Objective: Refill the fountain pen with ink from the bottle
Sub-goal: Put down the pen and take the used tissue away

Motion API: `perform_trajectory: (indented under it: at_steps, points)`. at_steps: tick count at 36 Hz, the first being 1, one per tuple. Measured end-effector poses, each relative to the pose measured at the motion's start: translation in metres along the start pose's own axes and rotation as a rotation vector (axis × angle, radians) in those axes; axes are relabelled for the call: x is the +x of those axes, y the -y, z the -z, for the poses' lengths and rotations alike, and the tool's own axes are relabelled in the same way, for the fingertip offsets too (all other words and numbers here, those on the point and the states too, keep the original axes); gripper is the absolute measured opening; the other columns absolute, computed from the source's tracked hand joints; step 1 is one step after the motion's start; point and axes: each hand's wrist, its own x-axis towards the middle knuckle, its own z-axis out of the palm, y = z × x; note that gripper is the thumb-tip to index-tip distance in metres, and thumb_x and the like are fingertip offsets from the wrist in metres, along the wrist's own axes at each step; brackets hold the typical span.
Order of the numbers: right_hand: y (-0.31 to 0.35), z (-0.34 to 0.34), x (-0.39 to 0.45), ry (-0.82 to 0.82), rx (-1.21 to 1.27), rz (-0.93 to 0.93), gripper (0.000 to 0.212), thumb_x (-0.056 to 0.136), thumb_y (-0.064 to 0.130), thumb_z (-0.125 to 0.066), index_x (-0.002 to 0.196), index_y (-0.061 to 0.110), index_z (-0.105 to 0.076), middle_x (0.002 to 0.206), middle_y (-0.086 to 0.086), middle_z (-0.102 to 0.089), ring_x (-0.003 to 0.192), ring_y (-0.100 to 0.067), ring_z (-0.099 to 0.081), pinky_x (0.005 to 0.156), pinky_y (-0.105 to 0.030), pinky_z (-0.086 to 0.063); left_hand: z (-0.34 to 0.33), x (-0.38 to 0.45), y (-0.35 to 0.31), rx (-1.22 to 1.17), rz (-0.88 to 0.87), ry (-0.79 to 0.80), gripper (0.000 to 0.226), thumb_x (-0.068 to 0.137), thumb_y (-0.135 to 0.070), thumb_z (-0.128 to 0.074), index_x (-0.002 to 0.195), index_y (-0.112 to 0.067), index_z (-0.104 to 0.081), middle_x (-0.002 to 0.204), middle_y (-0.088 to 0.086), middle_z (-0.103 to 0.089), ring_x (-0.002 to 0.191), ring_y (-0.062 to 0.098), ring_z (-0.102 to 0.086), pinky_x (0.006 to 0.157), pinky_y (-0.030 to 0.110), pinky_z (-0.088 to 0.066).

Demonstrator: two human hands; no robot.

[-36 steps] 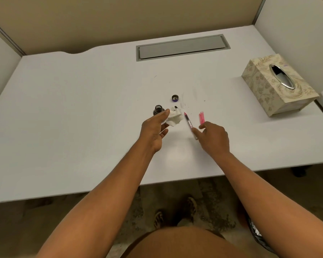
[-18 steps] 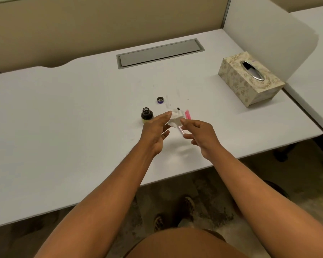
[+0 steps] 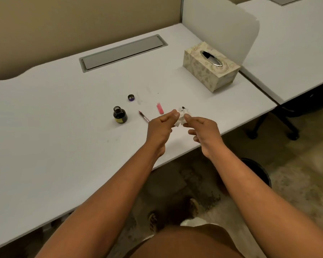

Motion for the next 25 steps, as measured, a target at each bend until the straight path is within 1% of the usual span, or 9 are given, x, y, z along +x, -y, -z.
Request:
perform_trajectory:
  at_steps: [4, 8, 10, 12, 14, 16, 18, 21, 25]
  points:
    - [-0.003, 0.028, 0.000, -0.099, 0.034, 0.003, 0.017, 0.092, 0.037, -0.067, 0.096, 0.022, -0.074, 0.094, 0.007, -0.075, 0.084, -0.014, -0.061, 0.070, -0.029, -0.043, -0.029, -0.006, 0.002, 0.091, -0.012, 0.072, 0.040, 0.092, -0.036, -0.068, 0.129, -0.020, -0.067, 0.131, -0.002, -0.068, 0.118, 0.016, -0.063, 0.108, 0.039, -0.047]
    - [-0.009, 0.060, 0.004, -0.157, 0.037, 0.017, 0.011, 0.094, 0.032, -0.066, 0.086, 0.026, -0.071, 0.090, 0.008, -0.073, 0.081, -0.013, -0.058, 0.070, -0.027, -0.044, -0.059, -0.010, 0.004, 0.136, -0.025, 0.127, 0.035, 0.094, -0.029, -0.068, 0.127, -0.018, -0.068, 0.132, -0.003, -0.067, 0.124, 0.015, -0.059, 0.111, 0.040, -0.044]
    - [-0.012, 0.077, 0.007, -0.189, 0.050, 0.023, 0.011, 0.094, 0.029, -0.066, 0.086, 0.023, -0.072, 0.089, 0.006, -0.073, 0.077, -0.013, -0.056, 0.067, -0.025, -0.044, -0.075, -0.010, 0.006, 0.147, -0.029, 0.140, 0.031, 0.094, -0.025, -0.068, 0.124, -0.017, -0.070, 0.129, -0.004, -0.069, 0.121, 0.012, -0.060, 0.111, 0.039, -0.045]
    - [-0.017, 0.097, 0.011, -0.222, 0.067, 0.012, 0.014, 0.094, 0.028, -0.067, 0.089, 0.017, -0.074, 0.088, 0.002, -0.072, 0.075, -0.012, -0.055, 0.066, -0.024, -0.044, -0.092, -0.011, 0.010, 0.147, -0.020, 0.128, 0.028, 0.094, -0.023, -0.067, 0.121, -0.017, -0.072, 0.119, -0.009, -0.071, 0.114, 0.009, -0.062, 0.109, 0.037, -0.046]
    - [-0.025, 0.119, 0.013, -0.259, 0.069, 0.004, 0.017, 0.093, 0.028, -0.068, 0.087, 0.013, -0.074, 0.083, -0.002, -0.068, 0.073, -0.012, -0.055, 0.066, -0.025, -0.044, -0.111, -0.012, 0.015, 0.157, -0.001, 0.122, 0.026, 0.095, -0.025, -0.067, 0.119, -0.019, -0.073, 0.111, -0.013, -0.070, 0.112, 0.009, -0.062, 0.107, 0.036, -0.047]
    - [-0.033, 0.140, 0.015, -0.291, 0.053, 0.010, 0.020, 0.094, 0.028, -0.067, 0.083, 0.012, -0.073, 0.079, -0.006, -0.066, 0.071, -0.013, -0.055, 0.064, -0.027, -0.044, -0.130, -0.011, 0.021, 0.179, 0.018, 0.126, 0.026, 0.095, -0.028, -0.066, 0.119, -0.020, -0.073, 0.118, -0.010, -0.070, 0.116, 0.012, -0.062, 0.106, 0.037, -0.048]
    - [-0.044, 0.162, 0.018, -0.319, 0.031, 0.022, 0.021, 0.094, 0.028, -0.066, 0.082, 0.011, -0.072, 0.082, -0.008, -0.068, 0.070, -0.013, -0.056, 0.064, -0.028, -0.044, -0.147, -0.010, 0.028, 0.206, 0.036, 0.136, 0.026, 0.096, -0.027, -0.064, 0.120, -0.020, -0.072, 0.125, -0.007, -0.069, 0.116, 0.015, -0.062, 0.104, 0.037, -0.050]
    - [-0.066, 0.197, 0.021, -0.386, -0.021, 0.024, 0.021, 0.094, 0.029, -0.066, 0.081, 0.013, -0.072, 0.081, -0.007, -0.071, 0.067, -0.011, -0.058, 0.064, -0.027, -0.048, -0.172, -0.007, 0.043, 0.238, 0.048, 0.131, 0.025, 0.097, -0.023, -0.062, 0.118, -0.021, -0.073, 0.119, -0.008, -0.071, 0.110, 0.012, -0.065, 0.099, 0.032, -0.053]
    - [-0.099, 0.243, 0.032, -0.484, -0.068, -0.034, 0.022, 0.091, 0.029, -0.068, 0.075, 0.015, -0.069, 0.078, -0.009, -0.072, 0.063, -0.013, -0.060, 0.063, -0.034, -0.051, -0.205, -0.001, 0.059, 0.269, 0.066, 0.159, 0.024, 0.098, -0.024, -0.060, 0.119, -0.021, -0.073, 0.117, -0.009, -0.071, 0.105, 0.008, -0.066, 0.096, 0.028, -0.052]
